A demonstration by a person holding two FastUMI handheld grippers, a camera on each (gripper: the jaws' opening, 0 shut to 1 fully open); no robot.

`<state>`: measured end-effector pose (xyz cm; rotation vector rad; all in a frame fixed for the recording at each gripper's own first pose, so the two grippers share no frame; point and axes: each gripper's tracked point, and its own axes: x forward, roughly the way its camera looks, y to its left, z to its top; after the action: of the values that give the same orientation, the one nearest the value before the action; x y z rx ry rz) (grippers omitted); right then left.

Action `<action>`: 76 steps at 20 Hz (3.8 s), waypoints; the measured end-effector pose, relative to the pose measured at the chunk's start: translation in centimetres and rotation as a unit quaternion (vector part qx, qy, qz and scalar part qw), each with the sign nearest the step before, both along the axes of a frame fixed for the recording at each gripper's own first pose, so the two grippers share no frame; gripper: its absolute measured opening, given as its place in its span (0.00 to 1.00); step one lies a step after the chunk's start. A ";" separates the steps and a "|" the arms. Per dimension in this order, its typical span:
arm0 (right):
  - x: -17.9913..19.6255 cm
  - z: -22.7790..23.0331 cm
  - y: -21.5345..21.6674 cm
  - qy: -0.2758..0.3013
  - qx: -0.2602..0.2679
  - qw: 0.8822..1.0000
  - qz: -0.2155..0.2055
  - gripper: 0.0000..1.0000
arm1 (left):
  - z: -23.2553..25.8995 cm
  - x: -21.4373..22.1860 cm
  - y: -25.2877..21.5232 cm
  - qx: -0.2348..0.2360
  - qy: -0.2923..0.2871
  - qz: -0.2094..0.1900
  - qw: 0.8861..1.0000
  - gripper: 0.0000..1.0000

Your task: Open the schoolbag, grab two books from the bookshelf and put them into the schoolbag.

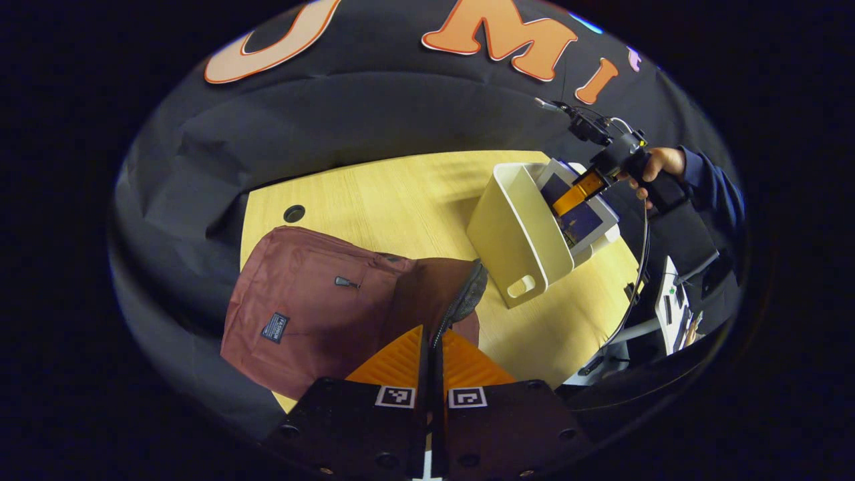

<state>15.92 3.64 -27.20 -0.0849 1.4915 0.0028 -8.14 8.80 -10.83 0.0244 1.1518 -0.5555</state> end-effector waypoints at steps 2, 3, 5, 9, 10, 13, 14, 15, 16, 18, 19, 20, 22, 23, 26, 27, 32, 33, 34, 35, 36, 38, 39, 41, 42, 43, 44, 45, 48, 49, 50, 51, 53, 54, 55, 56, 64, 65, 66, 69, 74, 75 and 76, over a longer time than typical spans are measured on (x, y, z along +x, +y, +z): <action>-0.6 1.8 0.2 -0.002 0.001 1.000 -0.007 0.40 | -0.2 0.1 0.0 -0.008 0.001 -0.009 1.000 0.04; -0.7 2.8 0.1 -0.009 -0.003 1.000 -0.009 0.40 | -0.2 0.1 -0.1 -0.012 0.000 -0.013 1.000 0.04; -0.9 5.5 0.3 -0.027 -0.004 1.000 -0.015 0.40 | -0.3 -0.1 0.1 -0.020 -0.001 -0.023 1.000 0.04; -1.5 11.4 0.8 -0.063 -0.002 0.998 -0.024 0.40 | -0.1 0.1 0.9 -0.024 -0.009 -0.039 0.999 0.04; -1.8 12.9 0.9 -0.070 -0.003 0.997 -0.025 0.39 | -0.1 0.1 1.1 -0.027 -0.009 -0.039 0.999 0.04; -3.0 16.1 2.4 -0.091 0.017 0.995 -0.037 0.39 | 0.1 0.1 1.8 -0.030 -0.012 -0.043 0.999 0.04; -3.7 16.8 3.0 -0.098 0.027 0.994 -0.042 0.39 | 0.1 0.2 2.1 -0.029 -0.014 -0.043 0.999 0.04; -4.1 17.3 3.5 -0.105 0.036 0.993 -0.043 0.39 | 0.2 0.3 2.3 -0.030 -0.014 -0.045 0.998 0.04; -4.5 17.5 4.1 -0.116 0.046 0.991 -0.043 0.39 | 0.2 0.4 2.5 -0.030 -0.015 -0.046 0.998 0.04; -6.0 17.0 6.0 -0.124 0.079 0.987 -0.060 0.39 | 0.4 0.3 2.7 -0.035 -0.016 -0.051 0.998 0.04; -6.9 16.6 7.2 -0.122 0.101 0.985 -0.068 0.39 | 0.5 0.2 2.7 -0.035 -0.018 -0.056 0.998 0.04; -7.7 16.0 8.2 -0.118 0.117 0.983 -0.074 0.38 | 0.7 0.2 2.7 -0.035 -0.020 -0.060 0.997 0.04; -8.7 15.1 9.5 -0.117 0.136 0.980 -0.084 0.38 | 0.8 0.4 2.8 -0.033 -0.022 -0.065 0.997 0.04; -9.1 14.7 10.3 -0.116 0.147 0.979 -0.087 0.39 | 1.0 0.4 2.8 -0.033 -0.023 -0.066 0.997 0.04; -10.0 13.7 13.5 -0.118 0.186 0.970 -0.101 0.39 | 1.7 0.8 2.8 -0.041 -0.024 -0.065 0.997 0.04; -10.3 12.9 14.7 -0.117 0.201 0.966 -0.111 0.38 | 1.9 0.5 2.8 -0.051 -0.021 -0.065 0.996 0.04; -11.3 7.4 20.0 -0.089 0.284 0.940 -0.168 0.38 | 3.6 1.2 3.7 -0.058 -0.026 -0.055 0.996 0.04; -11.1 6.4 20.9 -0.086 0.295 0.935 -0.175 0.38 | 4.0 1.3 4.1 -0.061 -0.028 -0.053 0.996 0.04; -11.0 5.6 21.7 -0.085 0.310 0.928 -0.187 0.38 | 4.5 1.4 4.3 -0.065 -0.028 -0.050 0.996 0.04; -10.9 5.0 22.6 -0.084 0.325 0.921 -0.196 0.38 | 5.0 1.5 4.6 -0.069 -0.029 -0.045 0.996 0.04; -10.9 4.4 23.4 -0.084 0.337 0.916 -0.202 0.38 | 5.3 1.7 4.9 -0.068 -0.031 -0.041 0.996 0.04; -10.9 3.3 25.1 -0.085 0.355 0.907 -0.210 0.38 | 5.6 1.7 4.9 -0.069 -0.030 -0.041 0.996 0.04; -10.7 2.6 25.8 -0.088 0.361 0.903 -0.216 0.38 | 5.8 1.7 4.8 -0.067 -0.032 -0.044 0.996 0.04; -10.2 1.0 27.7 -0.093 0.371 0.897 -0.221 0.38 | 6.3 1.8 4.5 -0.064 -0.036 -0.051 0.996 0.04; -10.1 0.2 28.4 -0.097 0.376 0.894 -0.223 0.38 | 6.6 1.8 4.3 -0.064 -0.036 -0.054 0.996 0.04; -9.8 -0.6 29.3 -0.102 0.379 0.891 -0.229 0.38 | 6.7 1.6 4.1 -0.063 -0.038 -0.060 0.995 0.04; -9.6 -1.3 30.0 -0.107 0.383 0.888 -0.230 0.38 | 6.9 1.5 3.7 -0.063 -0.038 -0.065 0.995 0.04; -9.3 -1.8 30.9 -0.106 0.395 0.881 -0.239 0.38 | 7.0 1.3 3.5 -0.063 -0.040 -0.070 0.995 0.04; -9.2 -3.2 32.7 -0.104 0.423 0.862 -0.261 0.38 | 7.4 1.2 3.1 -0.060 -0.045 -0.081 0.994 0.04; -9.2 -4.0 33.1 -0.111 0.423 0.859 -0.267 0.28 | 7.4 1.2 2.8 -0.061 -0.046 -0.083 0.994 0.04; -9.1 -4.5 34.0 -0.110 0.431 0.856 -0.265 0.38 | 7.6 1.1 2.6 -0.063 -0.045 -0.085 0.993 0.04; -8.6 -4.8 34.5 -0.114 0.437 0.849 -0.273 0.38 | 7.7 1.2 2.6 -0.065 -0.045 -0.084 0.993 0.04; -8.1 -5.6 35.4 -0.122 0.441 0.848 -0.268 0.37 | 7.8 0.9 2.7 -0.065 -0.046 -0.084 0.993 0.04; -8.0 -6.1 35.7 -0.125 0.435 0.853 -0.260 0.40 | 7.8 0.9 2.6 -0.065 -0.045 -0.084 0.993 0.04; -8.3 -6.8 35.8 -0.125 0.422 0.862 -0.252 0.40 | 7.6 0.7 2.7 -0.063 -0.045 -0.083 0.994 0.04; -8.7 -7.3 36.0 -0.123 0.408 0.870 -0.246 0.48 | 7.6 0.8 2.8 -0.063 -0.044 -0.078 0.994 0.04; -9.1 -5.1 28.4 -0.197 0.307 0.908 -0.205 0.97 | 6.9 -1.1 2.1 -0.061 -0.053 -0.081 0.993 0.11; -8.8 -3.9 27.2 -0.215 0.294 0.909 -0.202 0.97 | 7.1 -1.4 1.3 -0.066 -0.059 -0.089 0.992 0.13; -8.5 -3.0 25.5 -0.234 0.277 0.911 -0.199 0.97 | 7.3 -1.6 0.6 -0.068 -0.061 -0.093 0.991 0.29; -8.8 -0.1 20.0 -0.282 0.247 0.908 -0.187 0.97 | 7.4 -2.7 -2.1 -0.079 -0.062 -0.088 0.991 0.46; -9.7 3.8 12.5 -0.332 0.230 0.900 -0.164 0.97 | 7.2 -4.2 -8.9 -0.081 -0.068 -0.062 0.992 0.80; -9.6 4.7 11.3 -0.335 0.238 0.898 -0.155 0.97 | 7.4 -4.5 -10.3 -0.080 -0.069 -0.049 0.993 0.82; -10.0 5.3 9.4 -0.338 0.233 0.900 -0.147 0.97 | 7.6 -4.9 -11.9 -0.082 -0.071 -0.035 0.993 0.86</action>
<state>5.89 13.01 -21.91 0.4866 0.7623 0.0796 -13.03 -3.08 -3.21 -0.0368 0.9661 -0.6994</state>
